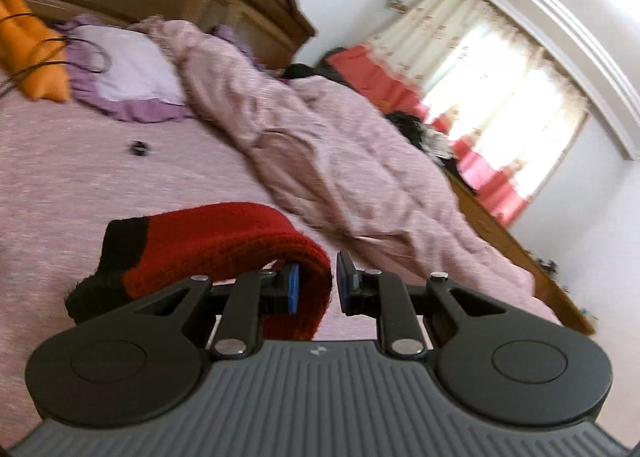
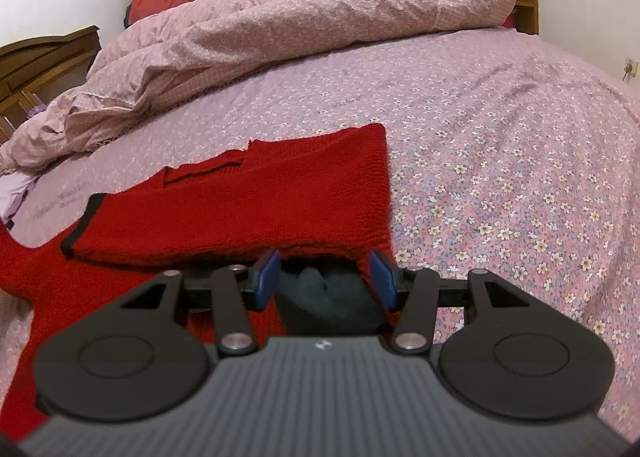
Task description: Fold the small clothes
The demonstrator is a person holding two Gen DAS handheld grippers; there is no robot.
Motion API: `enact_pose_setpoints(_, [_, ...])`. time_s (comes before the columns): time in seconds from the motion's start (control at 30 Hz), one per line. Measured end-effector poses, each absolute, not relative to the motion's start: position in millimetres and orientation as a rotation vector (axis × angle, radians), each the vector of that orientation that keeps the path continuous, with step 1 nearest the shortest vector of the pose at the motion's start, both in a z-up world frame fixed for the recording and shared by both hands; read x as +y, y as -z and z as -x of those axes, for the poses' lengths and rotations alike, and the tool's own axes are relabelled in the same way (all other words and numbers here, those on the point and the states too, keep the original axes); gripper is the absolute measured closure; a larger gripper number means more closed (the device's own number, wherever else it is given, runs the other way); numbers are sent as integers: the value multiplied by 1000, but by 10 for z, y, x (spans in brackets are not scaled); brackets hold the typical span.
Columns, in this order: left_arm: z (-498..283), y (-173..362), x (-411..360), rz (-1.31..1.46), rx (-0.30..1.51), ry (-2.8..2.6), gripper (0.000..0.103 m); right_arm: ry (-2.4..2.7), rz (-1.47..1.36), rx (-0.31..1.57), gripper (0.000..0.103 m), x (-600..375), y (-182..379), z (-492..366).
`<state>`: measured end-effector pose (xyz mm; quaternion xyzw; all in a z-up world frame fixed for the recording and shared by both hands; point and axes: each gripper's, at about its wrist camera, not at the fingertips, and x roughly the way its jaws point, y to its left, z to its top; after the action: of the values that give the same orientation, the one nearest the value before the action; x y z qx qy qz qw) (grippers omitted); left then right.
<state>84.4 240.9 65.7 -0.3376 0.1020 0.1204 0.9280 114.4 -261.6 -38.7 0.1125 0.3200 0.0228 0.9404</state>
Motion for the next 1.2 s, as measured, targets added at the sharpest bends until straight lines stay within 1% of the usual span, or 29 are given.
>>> enact_pose_setpoints(0.27, [-1223, -846, 1755, 667, 233, -79, 81, -46, -248, 648, 51, -2662, 397, -1124])
enact_pose_setpoints(0.5, [-1510, -793, 1103, 641, 303, 52, 81, -30, -267, 653, 51, -2732, 429, -1103])
enact_pose_setpoints(0.73, [-1742, -527, 580, 584, 428, 123, 81, -11, -279, 655, 51, -2799, 442, -1077])
enact_pose_setpoints(1.03, [-1944, 31, 208, 521, 603, 182, 81, -7, -286, 665, 51, -2813, 469, -1080])
enact_pose_setpoints(1.2, [-1954, 195, 14, 425, 688, 166, 81, -6, -290, 666, 51, -2825, 469, -1082])
